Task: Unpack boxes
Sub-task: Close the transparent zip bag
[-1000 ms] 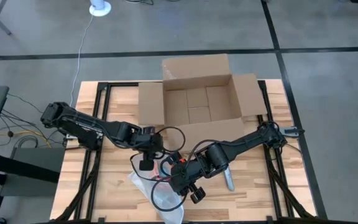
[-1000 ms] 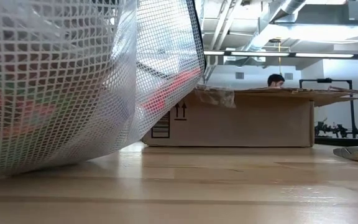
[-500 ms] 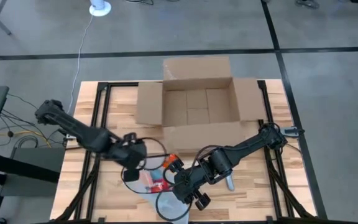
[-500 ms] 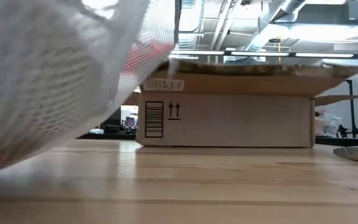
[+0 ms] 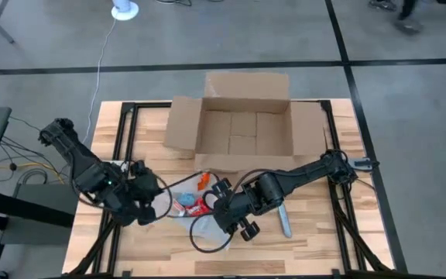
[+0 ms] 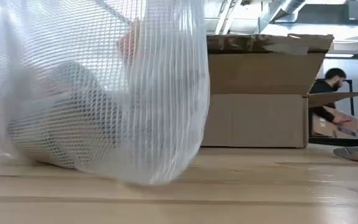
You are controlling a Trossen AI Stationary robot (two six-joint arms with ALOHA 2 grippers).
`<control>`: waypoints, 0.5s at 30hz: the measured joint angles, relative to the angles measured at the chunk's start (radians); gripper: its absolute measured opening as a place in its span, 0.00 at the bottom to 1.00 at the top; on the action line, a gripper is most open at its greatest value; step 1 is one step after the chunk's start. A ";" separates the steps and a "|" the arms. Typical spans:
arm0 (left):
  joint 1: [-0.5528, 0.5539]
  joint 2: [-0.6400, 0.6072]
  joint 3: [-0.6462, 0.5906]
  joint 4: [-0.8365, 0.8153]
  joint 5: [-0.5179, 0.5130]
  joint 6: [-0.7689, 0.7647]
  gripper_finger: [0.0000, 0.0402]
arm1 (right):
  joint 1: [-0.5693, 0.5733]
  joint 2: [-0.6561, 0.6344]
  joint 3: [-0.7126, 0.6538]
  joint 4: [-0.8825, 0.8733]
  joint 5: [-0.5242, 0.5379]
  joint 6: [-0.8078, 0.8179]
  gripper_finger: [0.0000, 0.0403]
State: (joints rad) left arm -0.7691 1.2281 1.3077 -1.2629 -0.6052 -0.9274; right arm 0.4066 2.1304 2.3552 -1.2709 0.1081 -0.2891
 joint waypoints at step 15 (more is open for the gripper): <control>-0.052 0.070 -0.001 -0.041 0.057 -0.002 0.00 | -0.020 0.000 -0.022 0.026 -0.033 0.204 0.00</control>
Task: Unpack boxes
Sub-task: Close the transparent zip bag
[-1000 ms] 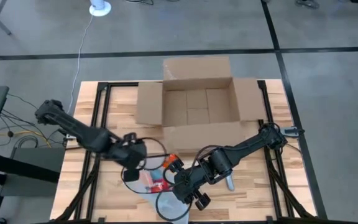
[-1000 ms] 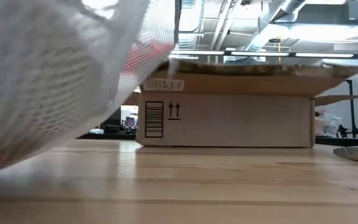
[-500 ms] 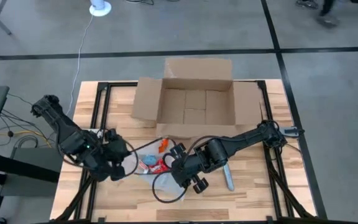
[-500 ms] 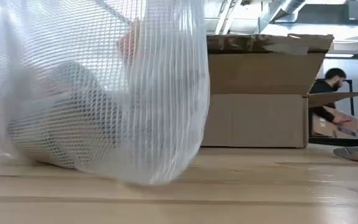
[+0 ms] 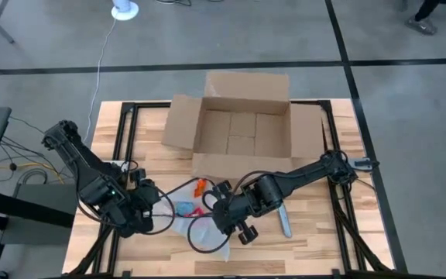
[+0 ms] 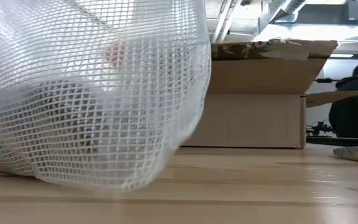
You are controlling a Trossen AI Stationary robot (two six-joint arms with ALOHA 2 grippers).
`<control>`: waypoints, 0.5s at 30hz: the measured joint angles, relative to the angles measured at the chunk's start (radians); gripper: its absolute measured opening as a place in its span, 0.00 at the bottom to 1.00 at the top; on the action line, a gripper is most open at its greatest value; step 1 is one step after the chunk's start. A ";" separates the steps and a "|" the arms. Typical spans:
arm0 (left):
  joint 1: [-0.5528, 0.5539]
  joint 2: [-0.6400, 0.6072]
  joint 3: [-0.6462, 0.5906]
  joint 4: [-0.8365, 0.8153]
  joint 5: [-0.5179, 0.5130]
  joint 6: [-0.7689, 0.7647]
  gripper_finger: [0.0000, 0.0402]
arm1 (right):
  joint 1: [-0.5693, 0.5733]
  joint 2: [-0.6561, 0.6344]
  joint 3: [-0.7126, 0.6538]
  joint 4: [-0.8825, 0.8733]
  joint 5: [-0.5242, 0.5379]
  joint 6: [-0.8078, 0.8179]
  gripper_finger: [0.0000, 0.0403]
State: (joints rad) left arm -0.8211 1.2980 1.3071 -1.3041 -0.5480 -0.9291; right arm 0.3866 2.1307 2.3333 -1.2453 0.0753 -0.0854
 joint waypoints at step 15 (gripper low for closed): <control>-0.018 0.000 -0.001 -0.011 -0.048 -0.026 0.00 | -0.052 -0.013 0.022 -0.053 -0.105 0.345 0.48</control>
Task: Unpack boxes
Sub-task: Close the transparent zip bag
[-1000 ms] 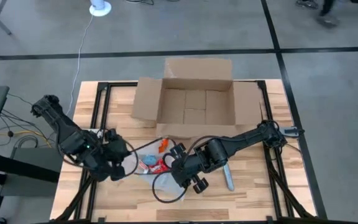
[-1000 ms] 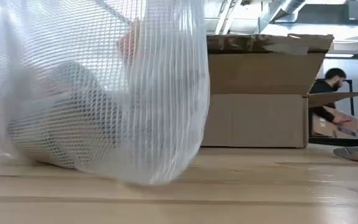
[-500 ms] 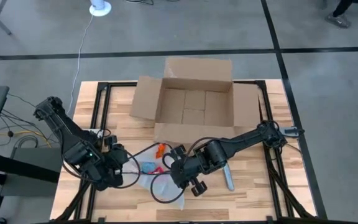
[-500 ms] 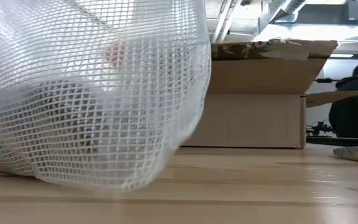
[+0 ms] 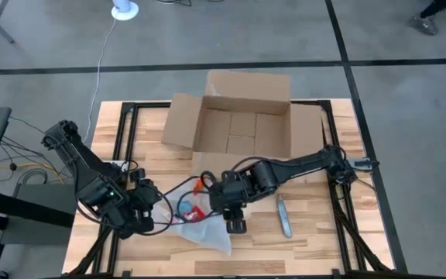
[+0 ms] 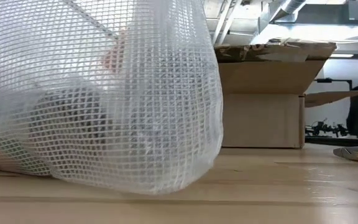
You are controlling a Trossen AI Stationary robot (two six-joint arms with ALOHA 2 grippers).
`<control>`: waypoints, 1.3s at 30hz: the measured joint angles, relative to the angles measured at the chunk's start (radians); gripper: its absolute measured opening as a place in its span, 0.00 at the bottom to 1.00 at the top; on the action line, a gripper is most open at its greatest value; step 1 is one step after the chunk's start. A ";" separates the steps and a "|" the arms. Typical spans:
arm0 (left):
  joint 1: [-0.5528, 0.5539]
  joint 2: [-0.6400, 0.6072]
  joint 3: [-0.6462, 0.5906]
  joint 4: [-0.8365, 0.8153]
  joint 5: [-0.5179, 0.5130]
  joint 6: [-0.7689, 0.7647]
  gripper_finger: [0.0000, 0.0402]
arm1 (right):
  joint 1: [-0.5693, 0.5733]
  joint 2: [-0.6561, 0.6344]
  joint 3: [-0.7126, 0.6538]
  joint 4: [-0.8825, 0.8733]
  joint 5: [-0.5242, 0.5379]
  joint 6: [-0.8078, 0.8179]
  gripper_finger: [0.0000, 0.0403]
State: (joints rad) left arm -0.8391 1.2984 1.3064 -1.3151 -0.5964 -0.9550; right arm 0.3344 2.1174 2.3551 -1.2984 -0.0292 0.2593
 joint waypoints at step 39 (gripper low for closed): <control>-0.011 0.000 0.000 -0.001 -0.013 -0.035 0.00 | -0.303 0.126 -0.021 0.337 -0.117 -0.234 0.03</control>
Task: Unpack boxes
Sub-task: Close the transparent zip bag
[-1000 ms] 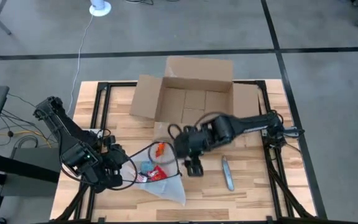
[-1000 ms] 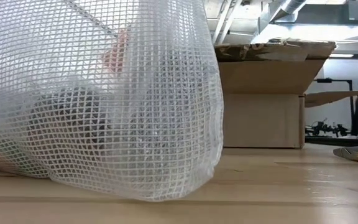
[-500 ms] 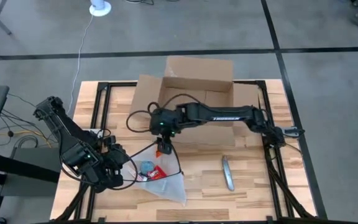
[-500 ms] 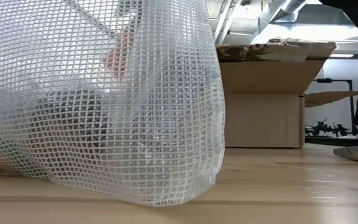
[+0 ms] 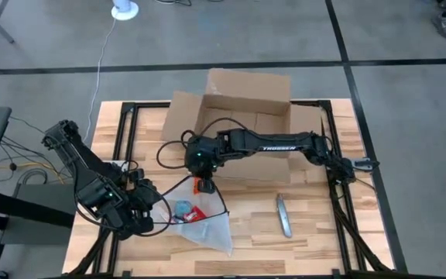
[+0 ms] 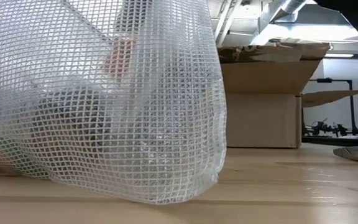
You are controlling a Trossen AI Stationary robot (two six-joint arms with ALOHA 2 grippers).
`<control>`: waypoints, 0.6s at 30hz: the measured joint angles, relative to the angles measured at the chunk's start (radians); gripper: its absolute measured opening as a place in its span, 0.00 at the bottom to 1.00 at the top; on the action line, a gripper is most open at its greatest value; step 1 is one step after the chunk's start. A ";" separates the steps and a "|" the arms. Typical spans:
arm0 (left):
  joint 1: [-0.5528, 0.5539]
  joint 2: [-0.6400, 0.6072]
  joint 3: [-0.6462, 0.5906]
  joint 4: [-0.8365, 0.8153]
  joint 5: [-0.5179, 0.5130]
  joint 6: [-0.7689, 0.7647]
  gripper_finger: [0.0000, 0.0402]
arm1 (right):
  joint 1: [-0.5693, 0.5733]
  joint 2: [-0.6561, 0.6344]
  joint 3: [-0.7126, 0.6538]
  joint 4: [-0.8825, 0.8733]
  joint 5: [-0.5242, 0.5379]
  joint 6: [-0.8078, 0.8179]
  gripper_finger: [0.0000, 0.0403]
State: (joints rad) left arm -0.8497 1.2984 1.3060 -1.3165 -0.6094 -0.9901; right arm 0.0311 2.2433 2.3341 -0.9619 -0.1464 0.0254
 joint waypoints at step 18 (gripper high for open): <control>0.000 0.000 0.000 -0.005 0.000 -0.017 0.00 | -0.099 0.000 0.018 -0.203 -0.157 0.391 0.17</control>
State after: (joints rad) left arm -0.8497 1.2984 1.3060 -1.3212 -0.6098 -1.0069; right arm -0.0681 2.2429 2.3524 -1.1650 -0.3031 0.4168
